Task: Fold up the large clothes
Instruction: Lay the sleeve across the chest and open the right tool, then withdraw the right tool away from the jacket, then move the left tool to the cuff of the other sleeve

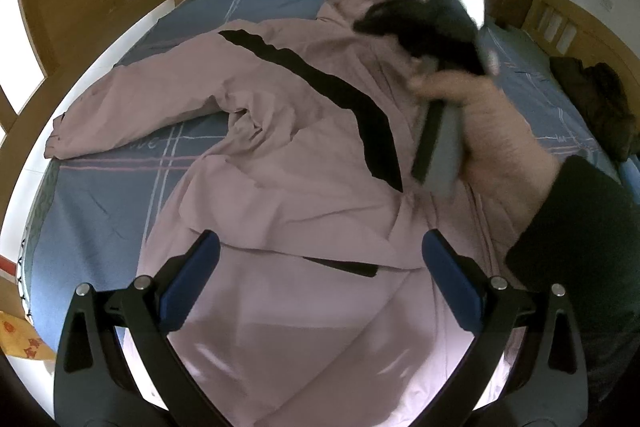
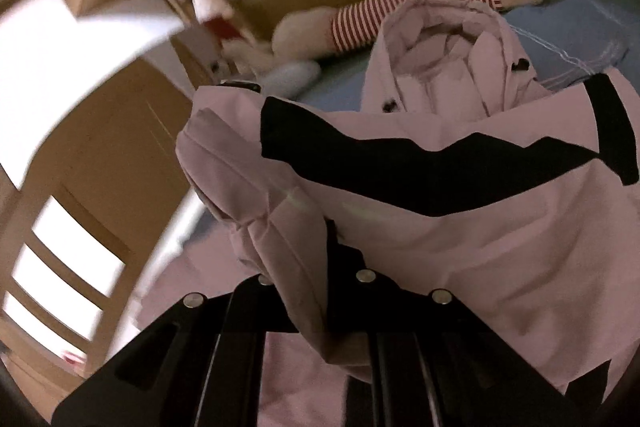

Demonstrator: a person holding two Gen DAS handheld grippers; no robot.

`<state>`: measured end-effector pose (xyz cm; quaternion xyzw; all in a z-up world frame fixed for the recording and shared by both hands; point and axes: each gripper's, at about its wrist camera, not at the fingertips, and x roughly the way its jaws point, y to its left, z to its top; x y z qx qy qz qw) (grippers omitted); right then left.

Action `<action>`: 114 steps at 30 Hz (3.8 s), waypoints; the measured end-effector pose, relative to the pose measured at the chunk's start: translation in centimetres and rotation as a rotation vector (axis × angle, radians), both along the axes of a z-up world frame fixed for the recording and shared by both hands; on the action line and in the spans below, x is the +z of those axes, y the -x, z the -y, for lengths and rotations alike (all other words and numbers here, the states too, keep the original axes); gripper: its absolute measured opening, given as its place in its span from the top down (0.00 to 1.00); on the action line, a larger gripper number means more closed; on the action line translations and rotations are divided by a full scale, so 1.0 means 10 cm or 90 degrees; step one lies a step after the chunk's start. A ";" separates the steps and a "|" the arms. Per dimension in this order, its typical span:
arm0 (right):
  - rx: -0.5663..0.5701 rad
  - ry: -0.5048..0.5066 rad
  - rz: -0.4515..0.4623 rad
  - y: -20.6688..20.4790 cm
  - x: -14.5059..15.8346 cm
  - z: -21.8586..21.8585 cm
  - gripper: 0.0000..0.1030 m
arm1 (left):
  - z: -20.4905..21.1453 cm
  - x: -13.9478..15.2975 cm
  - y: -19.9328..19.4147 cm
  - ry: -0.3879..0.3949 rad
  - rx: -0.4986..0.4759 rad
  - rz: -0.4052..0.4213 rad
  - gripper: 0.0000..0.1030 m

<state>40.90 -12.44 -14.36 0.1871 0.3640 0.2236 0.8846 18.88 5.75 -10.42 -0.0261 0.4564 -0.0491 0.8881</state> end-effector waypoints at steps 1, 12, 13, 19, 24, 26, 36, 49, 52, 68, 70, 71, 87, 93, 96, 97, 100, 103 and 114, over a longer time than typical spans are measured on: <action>0.002 0.018 0.000 -0.01 -0.05 -0.06 0.91 | 0.00 0.00 0.00 0.000 -0.001 0.000 0.02; 0.004 0.142 -0.024 -0.18 -0.47 -0.37 0.87 | -0.01 -0.05 -0.05 0.007 0.001 -0.011 0.02; 0.003 0.153 -0.029 -0.19 -0.50 -0.39 0.86 | -0.01 -0.05 -0.05 0.008 0.000 -0.013 0.02; 0.022 0.219 -0.047 -0.23 -0.54 -0.51 0.79 | -0.04 -0.02 -0.06 0.015 0.005 -0.012 0.02; 0.028 0.280 -0.039 -0.16 -0.36 -0.56 0.28 | -0.09 0.02 -0.06 0.013 0.015 -0.003 0.02; 0.023 0.249 -0.014 -0.08 -0.19 -0.51 0.02 | -0.13 0.03 -0.06 0.012 0.024 -0.001 0.02; -0.121 0.030 0.048 0.61 1.19 0.32 0.01 | -0.32 0.18 -0.08 0.027 0.054 0.016 0.02; 0.033 -0.262 -0.005 3.27 2.52 1.33 0.01 | -0.54 0.29 -0.04 0.028 0.072 0.018 0.02; 0.051 -0.359 -0.044 3.50 2.42 1.63 0.01 | -0.67 0.26 -0.10 0.022 0.098 0.011 0.02; 0.087 -0.681 -0.117 3.59 1.97 2.57 0.01 | -0.87 0.24 -0.46 0.028 0.171 -0.004 0.02; 0.110 -0.707 -0.124 3.59 1.94 2.52 0.01 | -0.88 0.21 -0.49 0.038 0.171 -0.015 0.02; 0.126 -0.714 -0.126 3.59 1.96 2.48 0.01 | -0.89 0.19 -0.50 0.040 0.173 -0.019 0.02; 0.199 -0.712 -0.079 3.67 2.13 2.27 0.01 | -1.20 0.21 -0.43 0.029 0.206 -0.013 0.02; 0.021 -0.451 -0.054 3.60 2.10 2.43 0.01 | -1.35 0.22 -0.39 0.033 0.222 -0.012 0.02; -0.171 -0.101 0.050 3.72 2.17 2.49 0.01 | -1.39 0.20 -0.38 0.046 0.225 -0.023 0.02; -0.212 -0.018 0.082 3.76 2.16 2.48 0.01 | -1.39 0.21 -0.37 0.045 0.220 -0.021 0.02; -0.297 0.224 0.219 3.92 1.98 2.40 0.01 | -1.36 0.25 -0.33 0.024 0.206 -0.008 0.02; -0.282 0.360 0.319 4.02 1.69 2.35 0.01 | -1.36 0.29 -0.29 0.019 0.192 0.000 0.02; -0.262 0.392 0.281 3.71 1.32 2.39 0.01 | -1.60 0.38 -0.15 0.067 0.192 0.019 0.02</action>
